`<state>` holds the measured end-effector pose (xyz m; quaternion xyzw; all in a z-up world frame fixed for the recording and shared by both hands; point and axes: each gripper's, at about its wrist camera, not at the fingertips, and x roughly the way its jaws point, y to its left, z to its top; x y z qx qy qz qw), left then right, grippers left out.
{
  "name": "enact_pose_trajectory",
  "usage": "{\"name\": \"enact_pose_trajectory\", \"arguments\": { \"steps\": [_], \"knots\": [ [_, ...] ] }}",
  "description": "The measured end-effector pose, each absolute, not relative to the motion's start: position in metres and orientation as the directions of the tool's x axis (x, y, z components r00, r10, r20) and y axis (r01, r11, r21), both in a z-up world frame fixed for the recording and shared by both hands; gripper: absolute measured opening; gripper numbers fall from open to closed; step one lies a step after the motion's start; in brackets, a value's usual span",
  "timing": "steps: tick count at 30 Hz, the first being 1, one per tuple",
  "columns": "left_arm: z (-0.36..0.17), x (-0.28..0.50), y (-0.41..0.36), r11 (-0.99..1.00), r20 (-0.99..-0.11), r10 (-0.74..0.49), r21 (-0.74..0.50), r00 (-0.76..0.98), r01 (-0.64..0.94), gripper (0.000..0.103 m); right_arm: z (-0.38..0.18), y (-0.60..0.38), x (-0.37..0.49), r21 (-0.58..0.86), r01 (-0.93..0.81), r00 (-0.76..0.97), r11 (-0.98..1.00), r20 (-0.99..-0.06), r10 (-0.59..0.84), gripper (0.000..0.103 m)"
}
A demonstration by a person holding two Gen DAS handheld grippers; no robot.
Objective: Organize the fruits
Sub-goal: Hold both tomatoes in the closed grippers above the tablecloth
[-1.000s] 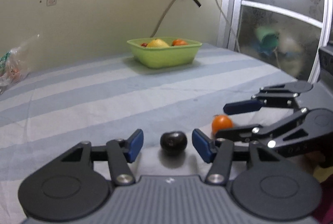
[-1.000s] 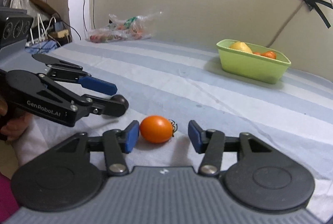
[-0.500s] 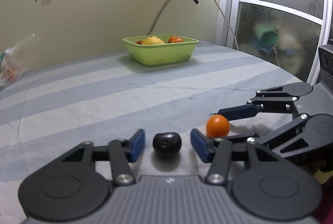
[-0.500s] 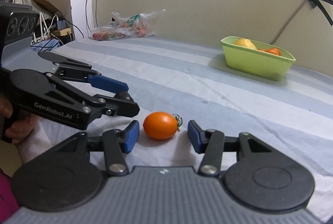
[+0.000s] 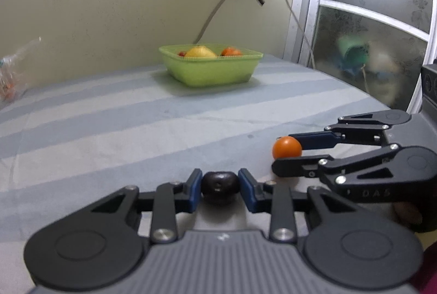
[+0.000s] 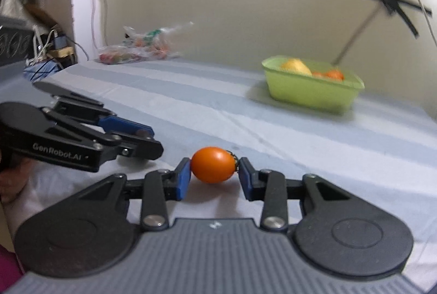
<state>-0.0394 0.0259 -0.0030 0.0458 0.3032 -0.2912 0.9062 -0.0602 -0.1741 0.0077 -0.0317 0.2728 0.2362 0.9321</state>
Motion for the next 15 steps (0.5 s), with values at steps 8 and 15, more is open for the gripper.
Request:
{"name": "enact_pose_trajectory", "arguments": {
  "steps": [8, 15],
  "knots": [
    [-0.004, -0.0388, 0.0276, 0.827, -0.572, -0.508, -0.115, 0.644, 0.551, 0.03, 0.0099, -0.178, -0.0672, 0.087, -0.45, 0.74, 0.889, -0.522, 0.425, 0.041],
    [-0.0041, -0.0385, 0.0292, 0.829, -0.568, -0.512, -0.132, 0.644, 0.543, 0.03, 0.0091, -0.174, -0.063, 0.074, -0.454, 0.742, 0.888, -0.521, 0.423, 0.041]
  ]
}}
